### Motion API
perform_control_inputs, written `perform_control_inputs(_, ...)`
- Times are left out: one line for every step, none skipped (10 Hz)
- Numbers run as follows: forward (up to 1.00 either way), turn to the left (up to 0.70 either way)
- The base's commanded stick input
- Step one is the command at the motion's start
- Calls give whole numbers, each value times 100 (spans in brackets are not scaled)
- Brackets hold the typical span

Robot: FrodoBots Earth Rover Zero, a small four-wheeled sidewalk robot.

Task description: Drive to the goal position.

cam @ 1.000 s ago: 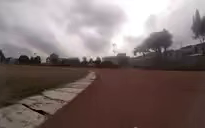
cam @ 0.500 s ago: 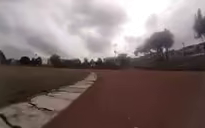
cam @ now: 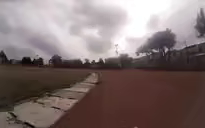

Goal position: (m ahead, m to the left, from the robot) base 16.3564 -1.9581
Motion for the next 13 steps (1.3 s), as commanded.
perform_control_inputs(100, 0)
perform_control_inputs(100, 0)
perform_control_inputs(100, 0)
perform_control_inputs(100, -23)
perform_control_inputs(100, -40)
perform_control_inputs(100, -40)
perform_control_inputs(100, -40)
perform_control_inputs(100, -40)
perform_control_inputs(100, -40)
perform_control_inputs(100, -40)
perform_control_inputs(100, -40)
perform_control_inputs(100, -40)
perform_control_inputs(100, -40)
